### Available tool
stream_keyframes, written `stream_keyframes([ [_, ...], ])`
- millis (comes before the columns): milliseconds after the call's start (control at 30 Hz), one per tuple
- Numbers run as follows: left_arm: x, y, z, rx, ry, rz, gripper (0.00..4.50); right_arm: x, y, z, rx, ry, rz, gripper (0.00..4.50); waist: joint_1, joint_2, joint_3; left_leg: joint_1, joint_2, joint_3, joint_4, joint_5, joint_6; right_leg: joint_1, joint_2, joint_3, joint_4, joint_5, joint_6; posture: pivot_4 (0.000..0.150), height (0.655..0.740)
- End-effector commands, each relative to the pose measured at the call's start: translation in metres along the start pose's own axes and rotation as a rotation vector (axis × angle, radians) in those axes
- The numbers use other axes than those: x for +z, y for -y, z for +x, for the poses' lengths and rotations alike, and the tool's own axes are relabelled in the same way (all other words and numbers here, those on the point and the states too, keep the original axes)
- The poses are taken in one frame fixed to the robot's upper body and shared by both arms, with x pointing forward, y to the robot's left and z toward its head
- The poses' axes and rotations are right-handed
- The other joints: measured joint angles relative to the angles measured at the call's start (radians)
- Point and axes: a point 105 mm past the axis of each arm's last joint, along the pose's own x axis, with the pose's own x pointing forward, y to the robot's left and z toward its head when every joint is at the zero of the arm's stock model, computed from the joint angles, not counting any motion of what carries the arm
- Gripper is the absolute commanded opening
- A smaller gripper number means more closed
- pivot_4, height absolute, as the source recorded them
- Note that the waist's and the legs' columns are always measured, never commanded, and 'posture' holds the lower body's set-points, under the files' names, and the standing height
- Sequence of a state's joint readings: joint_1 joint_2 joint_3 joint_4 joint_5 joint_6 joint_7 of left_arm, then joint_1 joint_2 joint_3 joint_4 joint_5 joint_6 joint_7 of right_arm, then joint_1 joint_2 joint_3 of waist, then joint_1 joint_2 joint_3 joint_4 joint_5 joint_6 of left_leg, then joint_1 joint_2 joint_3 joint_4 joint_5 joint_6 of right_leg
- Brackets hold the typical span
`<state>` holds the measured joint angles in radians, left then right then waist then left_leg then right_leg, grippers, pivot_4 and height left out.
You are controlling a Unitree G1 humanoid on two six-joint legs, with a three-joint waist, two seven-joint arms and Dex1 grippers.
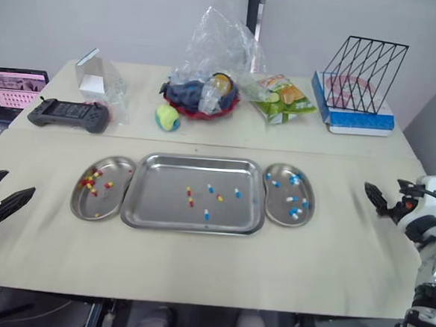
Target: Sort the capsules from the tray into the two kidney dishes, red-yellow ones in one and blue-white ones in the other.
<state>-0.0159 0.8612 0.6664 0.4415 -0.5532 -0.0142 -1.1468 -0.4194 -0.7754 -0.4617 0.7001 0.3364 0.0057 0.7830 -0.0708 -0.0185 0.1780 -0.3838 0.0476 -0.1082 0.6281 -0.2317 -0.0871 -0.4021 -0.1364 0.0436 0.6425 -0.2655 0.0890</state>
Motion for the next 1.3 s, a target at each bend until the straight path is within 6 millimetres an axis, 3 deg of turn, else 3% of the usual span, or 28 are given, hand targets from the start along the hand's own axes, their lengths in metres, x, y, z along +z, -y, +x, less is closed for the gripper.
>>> stream_keyframes([
  [33, 0.013, -0.004, -0.004, 0.026, 0.048, 0.023, 4.50, 0.019, 0.007, -0.001, -0.013, 0.051, -0.040, 4.46, 0.000, 0.000, 0.000, 0.000, 0.000, 0.000, 0.000, 0.000, 0.000, 0.000, 0.000, 0.000, 0.000, 0.000, 0.000, 0.150, 0.7380],
  [367, 0.016, 0.001, -0.004, 0.007, 0.052, 0.008, 4.50, 0.033, -0.008, 0.005, 0.102, 0.079, 0.006, 4.46, 0.001, 0.000, 0.000, 0.000, 0.000, 0.000, 0.000, 0.000, 0.000, 0.000, 0.000, 0.000, 0.000, 0.000, 0.000, 0.150, 0.7380],
  [500, 0.020, 0.008, 0.000, -0.033, 0.052, -0.006, 4.50, 0.036, -0.023, 0.002, 0.239, 0.044, 0.035, 4.46, 0.002, 0.000, 0.000, 0.000, 0.000, 0.000, 0.000, 0.000, 0.000, 0.000, 0.000, 0.000, 0.000, 0.000, 0.000, 0.150, 0.7380],
  [567, 0.028, 0.024, 0.014, -0.131, 0.044, -0.022, 4.50, 0.044, -0.046, -0.005, 0.410, 0.020, 0.015, 4.46, 0.005, 0.001, 0.000, 0.000, 0.000, 0.000, 0.000, 0.000, 0.000, 0.000, 0.000, 0.000, 0.000, 0.000, 0.000, 0.150, 0.7380],
  [667, 0.041, 0.037, 0.028, -0.214, 0.051, -0.036, 4.50, 0.047, -0.064, -0.017, 0.536, -0.004, 0.024, 4.46, 0.009, 0.001, 0.000, 0.000, 0.000, 0.000, 0.001, 0.000, 0.000, 0.001, 0.000, 0.000, 0.000, 0.000, 0.000, 0.150, 0.7380],
  [933, 0.053, 0.068, 0.064, -0.391, 0.046, -0.021, 4.50, 0.044, -0.081, -0.039, 0.606, -0.022, 0.064, 4.46, 0.013, 0.001, 0.000, 0.000, 0.000, 0.000, 0.002, 0.000, 0.000, 0.002, 0.000, 0.000, 0.001, 0.000, 0.000, 0.150, 0.7380],
  [1033, 0.061, 0.092, 0.087, -0.504, 0.058, -0.037, 4.50, 0.045, -0.089, -0.050, 0.624, -0.023, 0.075, 4.46, 0.019, 0.001, 0.000, 0.000, 0.000, 0.000, 0.003, 0.000, 0.000, 0.002, 0.000, 0.000, 0.001, 0.000, 0.000, 0.150, 0.7380],
  [1167, 0.056, 0.124, 0.109, -0.660, -0.001, -0.019, 4.50, 0.053, -0.086, -0.056, 0.564, 0.030, 0.102, 4.46, 0.027, 0.001, 0.000, 0.000, 0.000, 0.000, 0.005, 0.000, 0.000, 0.004, 0.000, 0.000, 0.001, 0.000, 0.000, 0.150, 0.7380],
  [1300, 0.059, 0.136, 0.124, -0.720, -0.010, -0.022, 4.50, 0.053, -0.088, -0.063, 0.549, 0.027, 0.087, 4.46, 0.027, 0.001, 0.000, 0.001, 0.000, 0.000, 0.005, 0.000, 0.000, 0.006, 0.001, 0.000, -0.001, 0.000, 0.000, 0.150, 0.7380],
])
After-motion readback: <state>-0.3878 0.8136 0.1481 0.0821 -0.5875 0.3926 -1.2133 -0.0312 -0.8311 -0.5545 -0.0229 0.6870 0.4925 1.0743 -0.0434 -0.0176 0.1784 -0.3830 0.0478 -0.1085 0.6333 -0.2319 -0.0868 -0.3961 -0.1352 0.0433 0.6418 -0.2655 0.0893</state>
